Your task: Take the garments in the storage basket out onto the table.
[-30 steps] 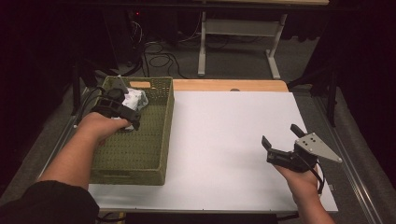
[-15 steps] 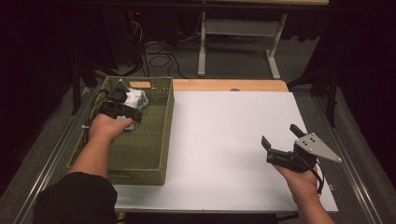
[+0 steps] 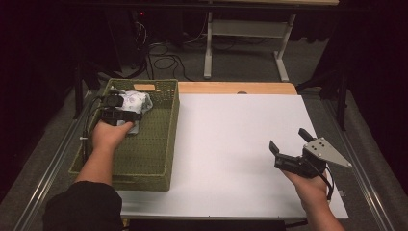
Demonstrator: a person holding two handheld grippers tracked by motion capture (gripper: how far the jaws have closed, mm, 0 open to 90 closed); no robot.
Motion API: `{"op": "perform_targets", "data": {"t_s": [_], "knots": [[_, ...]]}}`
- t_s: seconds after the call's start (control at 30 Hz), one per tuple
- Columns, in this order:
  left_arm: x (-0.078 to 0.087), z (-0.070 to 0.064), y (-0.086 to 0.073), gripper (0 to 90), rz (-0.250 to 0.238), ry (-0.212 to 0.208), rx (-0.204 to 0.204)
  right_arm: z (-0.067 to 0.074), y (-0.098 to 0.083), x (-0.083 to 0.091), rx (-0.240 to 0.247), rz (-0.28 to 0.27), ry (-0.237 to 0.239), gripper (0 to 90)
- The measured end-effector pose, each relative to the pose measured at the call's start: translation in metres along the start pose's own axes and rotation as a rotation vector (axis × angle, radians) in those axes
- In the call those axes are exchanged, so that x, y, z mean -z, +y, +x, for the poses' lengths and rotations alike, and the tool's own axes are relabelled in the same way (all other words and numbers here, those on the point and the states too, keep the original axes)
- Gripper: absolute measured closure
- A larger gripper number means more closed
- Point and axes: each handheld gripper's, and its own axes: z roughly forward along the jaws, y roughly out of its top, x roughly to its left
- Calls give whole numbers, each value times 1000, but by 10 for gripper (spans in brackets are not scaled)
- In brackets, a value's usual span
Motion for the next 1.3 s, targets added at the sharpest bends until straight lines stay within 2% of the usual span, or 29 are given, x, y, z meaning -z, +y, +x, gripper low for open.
{"op": "perform_targets", "data": {"t_s": [0.17, 0.2, 0.27, 0.33, 0.4, 0.47, 0.53, 0.57, 0.63, 0.67, 0.8, 0.87, 0.97, 1.1, 1.3], "knots": [[-5, 3, -2, 279, -17, -4, 4, 0, 0, 0, 1, 1, 1, 6], [-6, 4, -3, 319, -21, -3, 1, 0, 0, 0, -1, 3, 1, 6], [-8, 4, -3, 346, -24, -3, -4, 0, 0, 0, 0, 4, 0, 6], [-10, 5, -4, 385, -54, -20, -35, 0, -1, 0, 0, 4, 1, 6], [-11, 5, -4, 429, -60, -23, -41, 0, -1, 0, -1, 4, 0, 6], [-13, 6, -3, 435, -60, -19, -24, 0, -1, 0, -2, 7, -3, 6], [-14, 7, -2, 466, -63, 20, -10, -1, -1, 0, -4, 7, -1, 6], [-15, 9, -1, 477, -55, 10, 11, -1, -1, 0, -3, 7, 0, 6], [-17, 10, 0, 453, -48, 9, 24, -1, -1, 0, -4, 7, 0, 6], [-19, 12, 1, 376, -43, 7, 37, -1, -2, 0, -5, 7, 0, 7], [-26, 20, 3, 316, -46, 23, 80, -2, -2, 0, -7, 8, -1, 6], [-27, 22, 4, 304, -47, 29, 81, -2, -2, 0, -7, 7, 0, 6], [-31, 25, 7, 237, -40, 35, 82, -2, -2, -1, -8, 10, 0, 6], [-39, 25, 10, 178, -28, 43, 66, -2, -2, -1, -9, 10, 1, 7], [-48, 27, 10, 157, -65, 23, 71, -2, -3, -2, -13, 12, 5, 7]]}}
